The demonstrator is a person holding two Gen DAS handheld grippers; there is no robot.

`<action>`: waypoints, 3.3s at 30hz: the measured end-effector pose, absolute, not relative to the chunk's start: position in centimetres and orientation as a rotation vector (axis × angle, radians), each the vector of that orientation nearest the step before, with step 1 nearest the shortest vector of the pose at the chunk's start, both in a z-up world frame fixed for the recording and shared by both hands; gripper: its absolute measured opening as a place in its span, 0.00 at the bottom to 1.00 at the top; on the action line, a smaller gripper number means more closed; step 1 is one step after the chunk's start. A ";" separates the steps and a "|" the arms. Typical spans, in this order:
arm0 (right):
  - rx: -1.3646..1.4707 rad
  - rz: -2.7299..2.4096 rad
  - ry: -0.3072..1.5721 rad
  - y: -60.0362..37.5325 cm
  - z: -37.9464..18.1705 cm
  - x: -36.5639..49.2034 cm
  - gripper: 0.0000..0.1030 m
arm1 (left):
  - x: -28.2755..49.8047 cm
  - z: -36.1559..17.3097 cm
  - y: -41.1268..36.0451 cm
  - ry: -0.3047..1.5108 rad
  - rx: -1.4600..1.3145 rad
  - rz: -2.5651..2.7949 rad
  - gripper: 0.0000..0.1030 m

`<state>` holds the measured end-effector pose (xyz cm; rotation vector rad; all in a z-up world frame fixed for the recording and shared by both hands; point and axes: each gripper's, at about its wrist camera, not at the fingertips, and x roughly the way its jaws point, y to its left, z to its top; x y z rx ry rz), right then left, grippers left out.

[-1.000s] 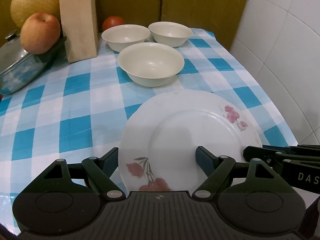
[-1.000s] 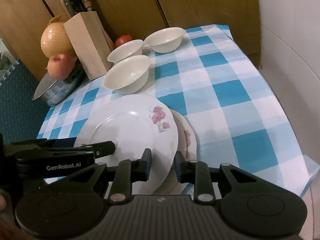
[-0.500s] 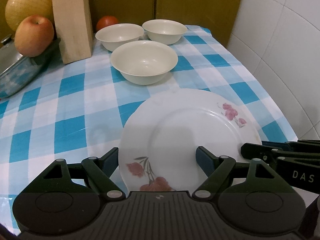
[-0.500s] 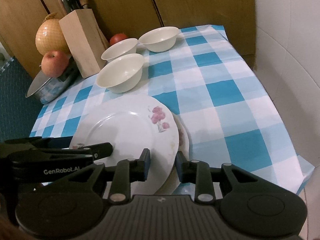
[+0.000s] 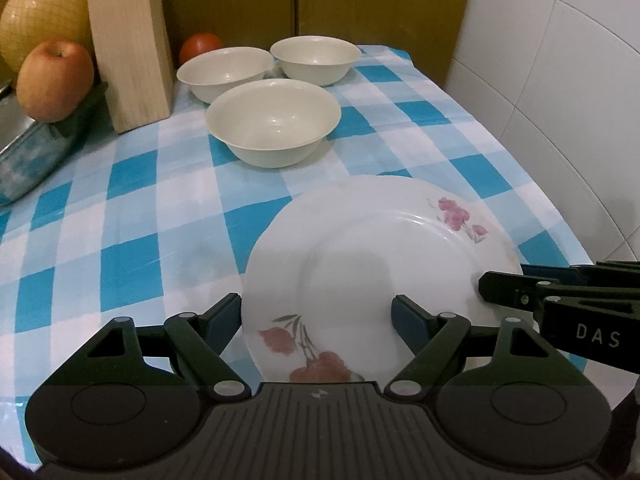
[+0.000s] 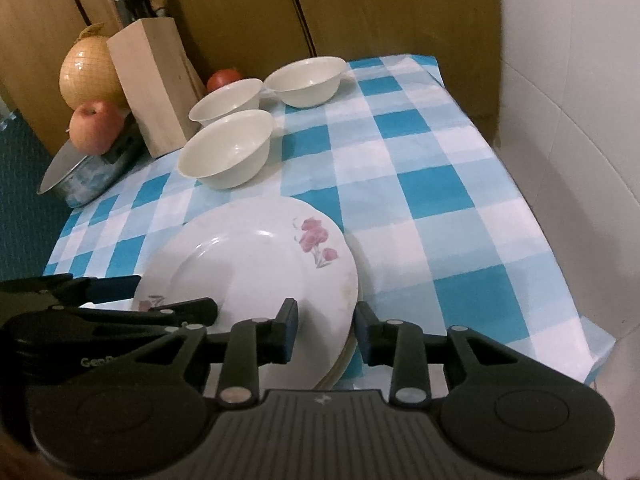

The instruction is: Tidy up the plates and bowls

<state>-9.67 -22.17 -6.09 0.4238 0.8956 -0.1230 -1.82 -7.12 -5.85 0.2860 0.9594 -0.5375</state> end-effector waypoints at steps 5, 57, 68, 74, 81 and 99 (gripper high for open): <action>0.429 -0.129 0.881 -22.2 -6.0 -9.7 0.30 | -1.8 -5.6 -7.0 0.949 0.283 -0.538 0.83; 0.564 0.152 1.002 -19.9 -6.5 8.7 0.11 | 10.8 -4.4 -4.4 1.030 0.152 -0.306 0.35; 0.596 0.077 0.900 -22.4 -4.8 8.0 0.13 | 11.5 -3.2 -2.0 1.010 0.081 -0.272 0.48; 0.596 0.053 0.852 -22.7 -3.5 10.9 0.19 | 13.5 -1.6 -3.5 0.958 0.041 -0.265 0.51; 0.625 0.010 0.828 -23.1 -3.7 15.8 0.20 | 18.0 -2.1 -5.5 0.967 -0.017 -0.213 0.56; 0.852 -0.010 0.867 -25.1 -8.3 20.3 0.22 | 23.5 -6.8 -7.4 1.044 -0.181 -0.164 0.48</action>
